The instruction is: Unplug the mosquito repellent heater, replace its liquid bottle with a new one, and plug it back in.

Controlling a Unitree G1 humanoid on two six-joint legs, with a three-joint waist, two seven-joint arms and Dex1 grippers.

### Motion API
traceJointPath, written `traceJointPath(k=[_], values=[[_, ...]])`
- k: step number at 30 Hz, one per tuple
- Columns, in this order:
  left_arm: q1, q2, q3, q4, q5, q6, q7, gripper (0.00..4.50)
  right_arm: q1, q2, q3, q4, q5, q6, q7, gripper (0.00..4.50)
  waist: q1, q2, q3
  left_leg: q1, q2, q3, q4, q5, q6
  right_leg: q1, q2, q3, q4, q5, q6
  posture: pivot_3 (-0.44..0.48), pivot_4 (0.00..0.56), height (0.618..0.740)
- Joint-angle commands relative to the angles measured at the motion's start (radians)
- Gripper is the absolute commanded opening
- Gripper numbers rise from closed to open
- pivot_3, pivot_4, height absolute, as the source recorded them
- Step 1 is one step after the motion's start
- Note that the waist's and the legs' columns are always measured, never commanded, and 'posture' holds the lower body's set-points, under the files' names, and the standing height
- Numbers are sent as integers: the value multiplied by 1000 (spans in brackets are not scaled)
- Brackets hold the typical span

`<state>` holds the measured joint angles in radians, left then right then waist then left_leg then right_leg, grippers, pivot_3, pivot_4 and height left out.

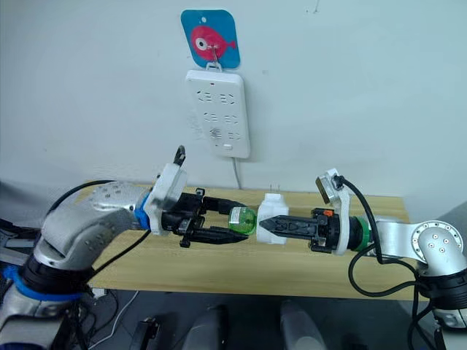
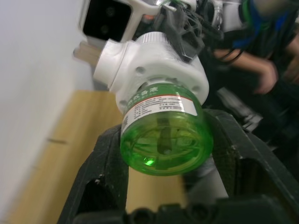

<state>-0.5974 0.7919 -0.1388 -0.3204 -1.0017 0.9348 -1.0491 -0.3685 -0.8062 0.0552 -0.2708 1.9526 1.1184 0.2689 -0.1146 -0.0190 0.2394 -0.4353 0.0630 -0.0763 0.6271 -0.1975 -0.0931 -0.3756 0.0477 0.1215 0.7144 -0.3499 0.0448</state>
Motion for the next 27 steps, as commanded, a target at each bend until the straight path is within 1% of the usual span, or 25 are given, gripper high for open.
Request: traceJointPath(k=[1,5,8,11,13,15,16,18,20,23,25,27], values=[[-54,49,144,98,-166,220,91,2272,20,-27,-6,-40,20,18,2,3032,0,0,0,0,0,0,0,0,0,0,0,0,0,0,0,-131,205,732],[-20,111,183,130,-217,316,72,2272,22,-30,-27,-18,20,-7,-14,3032,-2,1,1,0,1,0,-1,0,0,-1,0,0,0,0,0,-128,203,732],[11,123,220,150,-246,357,74,2272,24,-41,-36,-7,20,-6,-11,3032,1,1,1,0,1,0,-1,0,0,-2,0,0,1,0,0,-125,200,732],[56,132,243,137,-227,352,63,2272,35,-76,-45,-3,18,8,-8,3032,4,1,1,0,0,0,-1,0,0,-1,-1,0,0,0,0,-122,199,732],[93,145,242,111,-179,310,51,2272,43,-103,-59,13,-44,10,-11,3032,7,0,1,0,0,0,-1,0,0,-1,-1,0,0,0,0,-119,199,732],[144,156,231,76,-106,240,43,2272,52,-131,-55,32,-210,0,-8,3032,8,0,1,0,0,0,-1,0,0,-1,-1,0,0,0,0,-116,200,732],[177,168,213,54,-47,184,27,2272,55,-147,-30,29,-349,-25,-8,3032,9,0,1,0,0,1,-1,0,0,-1,-1,0,0,0,0,-117,201,732],[246,175,172,19,83,53,16,2272,56,-165,46,40,-623,-94,-13,3032,10,1,1,0,0,1,-1,0,0,-2,-1,1,-1,0,0,-117,203,732],[305,178,136,-10,173,-44,-7,2272,43,-165,130,56,-846,-142,-28,3032,11,1,1,0,0,2,-1,0,0,-3,-1,2,0,0,0,-115,204,732],[364,162,107,-51,233,-114,-21,2272,-8,-130,211,115,-1019,-89,-48,3032,11,1,1,-1,0,5,-2,0,0,-5,-1,4,0,0,0,-113,203,732],[377,134,89,-71,257,-137,-4,2271,-63,-105,278,174,-1121,-47,-21,3032,10,1,2,-1,0,6,-2,0,-1,-5,-1,5,0,1,-1,-109,203,732],[382,112,70,-83,286,-159,8,2271,-102,-78,318,231,-1203,-35,12,3032,11,1,2,-1,1,6,-2,0,-1,-5,-1,5,0,1,-2,-101,203,732]])
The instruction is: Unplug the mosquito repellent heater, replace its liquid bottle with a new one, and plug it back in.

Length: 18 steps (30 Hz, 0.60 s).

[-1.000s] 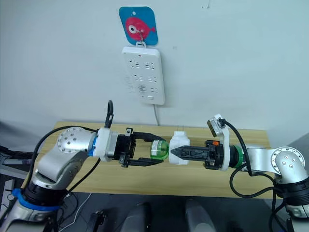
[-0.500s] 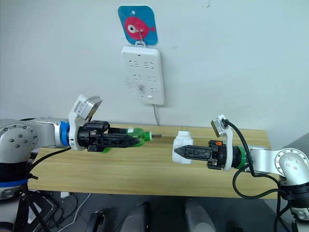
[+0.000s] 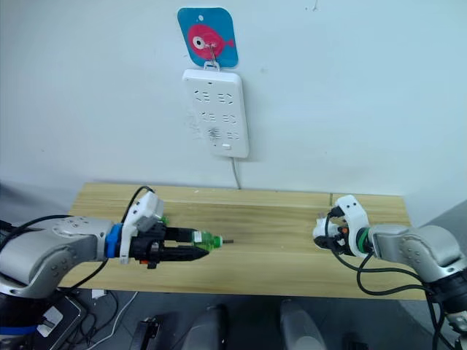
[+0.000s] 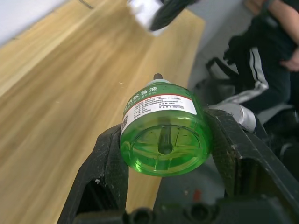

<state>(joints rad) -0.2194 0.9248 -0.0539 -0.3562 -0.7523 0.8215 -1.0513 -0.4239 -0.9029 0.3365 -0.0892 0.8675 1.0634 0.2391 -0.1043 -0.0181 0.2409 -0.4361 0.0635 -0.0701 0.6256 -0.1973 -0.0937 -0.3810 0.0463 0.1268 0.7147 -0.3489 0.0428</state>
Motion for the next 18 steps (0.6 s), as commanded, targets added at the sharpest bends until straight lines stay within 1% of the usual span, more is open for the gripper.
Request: traceJointPath(k=[1,3,6,10,13,15,18], values=[[7,-26,-27,-51,55,-59,7,2272,-64,38,44,82,-150,26,47,3032,2,0,0,0,0,0,0,0,0,0,0,0,0,0,0,-101,203,732],[17,-34,-51,-58,94,-92,3,2272,-91,67,67,142,-227,19,66,3032,4,0,0,0,0,0,0,0,0,0,0,0,0,0,-1,-98,203,732],[28,-72,-51,-61,99,-102,25,2272,-121,124,58,249,-310,35,65,3032,8,0,0,0,0,0,0,0,0,0,0,0,0,2,-3,-92,199,732],[41,-97,-55,-57,124,-124,31,2271,-132,163,46,273,-381,54,88,3032,9,-1,0,0,0,0,0,0,0,1,0,-1,0,2,-3,-88,193,732],[45,-116,-55,-46,136,-143,33,2272,-127,200,-22,240,-394,112,71,4087,10,-1,0,0,0,-1,1,0,0,1,0,-1,1,2,-3,-95,187,732],[47,-126,-52,-35,146,-157,33,2272,-125,223,-87,210,-397,153,43,4496,10,0,0,0,0,-1,2,0,0,1,0,-1,2,2,-3,-101,183,732],[50,-141,-40,-23,148,-168,32,2271,-109,226,-159,137,-422,176,7,4500,10,0,-1,0,-1,-1,2,0,0,1,0,-1,2,2,-3,-107,177,732]])
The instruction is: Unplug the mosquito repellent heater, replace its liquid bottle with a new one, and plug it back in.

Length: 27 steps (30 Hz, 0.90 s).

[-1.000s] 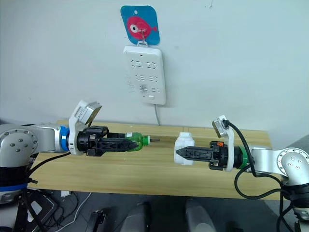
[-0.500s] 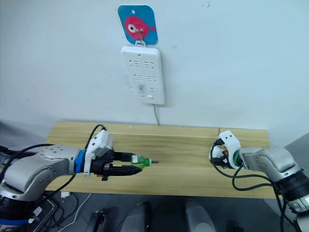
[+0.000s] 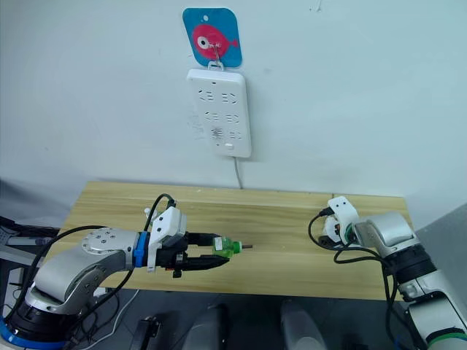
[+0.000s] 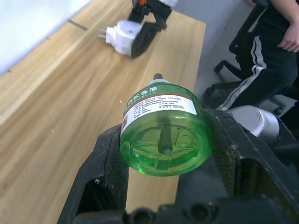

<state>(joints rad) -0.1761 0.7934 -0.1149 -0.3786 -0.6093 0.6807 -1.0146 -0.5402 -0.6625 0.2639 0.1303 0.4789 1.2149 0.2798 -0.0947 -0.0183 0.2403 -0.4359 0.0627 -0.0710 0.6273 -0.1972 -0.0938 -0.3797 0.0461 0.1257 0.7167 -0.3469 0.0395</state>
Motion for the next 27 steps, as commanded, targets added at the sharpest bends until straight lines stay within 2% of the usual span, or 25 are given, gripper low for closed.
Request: traceJointPath(k=[1,3,6,8,10,14,17,19,23,27], values=[[10,-12,24,4,10,-38,-6,2272,24,-17,-130,-137,-37,37,-51,4500,0,0,0,0,0,0,0,0,0,0,0,0,0,0,0,-112,175,732],[16,-20,32,11,16,-59,-6,2272,57,-27,-198,-243,-41,52,-66,4500,0,0,0,0,0,0,0,0,0,0,0,0,0,0,0,-113,173,732],[19,-61,61,23,1,-101,5,2271,111,-3,-375,-484,99,183,1,4500,2,1,-1,0,0,-1,-2,0,0,0,0,-1,0,0,0,-133,173,732],[13,-111,81,29,-12,-134,17,2272,133,26,-446,-620,219,196,83,4500,2,1,-1,0,0,-1,-2,0,0,0,0,-1,0,0,0,-143,174,732],[-4,-181,100,28,-37,-149,52,2271,152,142,-553,-711,358,225,106,4500,-3,0,-1,0,1,-1,-1,0,0,0,0,-1,0,0,0,-155,174,732],[-34,-311,118,35,-43,-183,139,2272,231,461,-733,-772,616,170,-40,4500,-9,-1,-3,1,1,-4,1,0,0,4,1,-4,0,0,0,-161,172,732],[-44,-387,121,32,-32,-212,211,2272,296,561,-729,-715,928,94,-249,4500,-14,-1,-3,1,-1,-3,2,0,0,5,-1,-3,0,0,1,-170,173,732],[-47,-417,115,29,-17,-233,236,2272,315,597,-683,-708,1026,9,-377,4500,-23,-1,-3,1,-2,-2,3,0,0,5,-2,-2,0,1,2,-171,171,732],[-50,-448,92,18,11,-256,264,2272,324,608,-566,-702,1116,-107,-523,4500,-47,0,-3,2,-1,-2,2,0,0,5,-1,-1,0,1,2,-169,171,732],[-46,-464,75,-2,17,-259,287,2271,301,605,-477,-675,1093,-197,-559,4500,-53,0,-4,2,0,-2,2,0,0,5,1,-1,1,1,2,-164,168,732]])
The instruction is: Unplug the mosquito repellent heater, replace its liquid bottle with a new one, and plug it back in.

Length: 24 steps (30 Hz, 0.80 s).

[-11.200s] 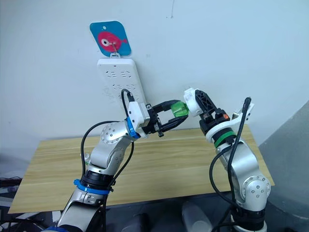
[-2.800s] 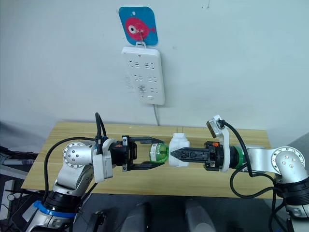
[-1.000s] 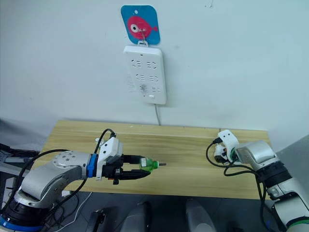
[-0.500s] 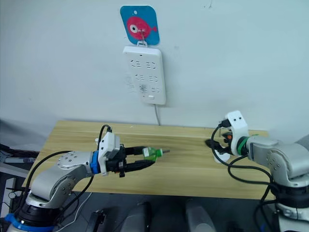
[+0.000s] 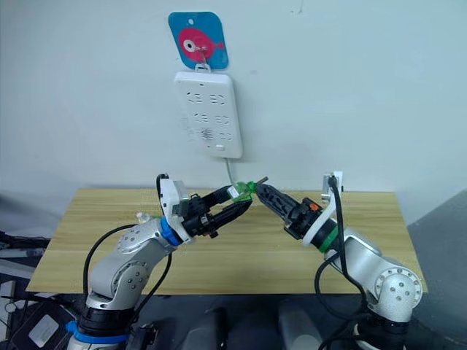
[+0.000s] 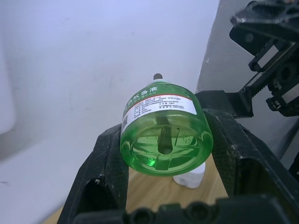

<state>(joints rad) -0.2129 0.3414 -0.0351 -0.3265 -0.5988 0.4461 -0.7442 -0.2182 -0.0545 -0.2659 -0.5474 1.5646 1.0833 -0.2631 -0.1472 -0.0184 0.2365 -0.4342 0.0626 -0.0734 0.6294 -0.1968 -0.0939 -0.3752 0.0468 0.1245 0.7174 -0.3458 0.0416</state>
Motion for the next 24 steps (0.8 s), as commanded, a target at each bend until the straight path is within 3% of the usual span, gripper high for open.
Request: traceJointPath(k=[1,9,12,20,21,24], values=[[-9,-13,-8,-60,7,-24,19,2271,-29,-9,68,11,-9,-84,-11,4500,-1,0,0,0,0,0,0,0,0,0,0,0,0,0,0,-164,168,732],[-7,-18,-25,-85,24,-35,35,2272,-64,-14,168,54,-13,-192,-11,4500,3,0,-1,0,0,-1,0,0,0,0,0,-1,0,0,0,-152,163,732],[-6,-24,-26,-89,19,-31,45,2272,-70,-19,188,63,-1,-219,-12,3862,4,0,-2,0,0,-1,0,0,0,0,0,-1,0,0,0,-146,160,732],[6,-27,-39,-115,23,-34,63,2271,-82,-41,226,64,39,-260,-15,1055,5,0,-5,0,0,-1,0,0,0,0,0,-1,0,0,0,-146,160,732],[9,-25,-42,-116,28,-38,62,2271,-82,-45,231,63,52,-262,-13,844,5,0,-5,0,0,-1,0,0,0,0,0,-1,0,0,0,-133,156,732],[13,-27,-43,-118,29,-45,65,2271,-83,-59,248,61,85,-265,-3,846,5,0,-6,0,0,-1,0,0,0,0,0,-1,0,0,0,-133,156,732]])
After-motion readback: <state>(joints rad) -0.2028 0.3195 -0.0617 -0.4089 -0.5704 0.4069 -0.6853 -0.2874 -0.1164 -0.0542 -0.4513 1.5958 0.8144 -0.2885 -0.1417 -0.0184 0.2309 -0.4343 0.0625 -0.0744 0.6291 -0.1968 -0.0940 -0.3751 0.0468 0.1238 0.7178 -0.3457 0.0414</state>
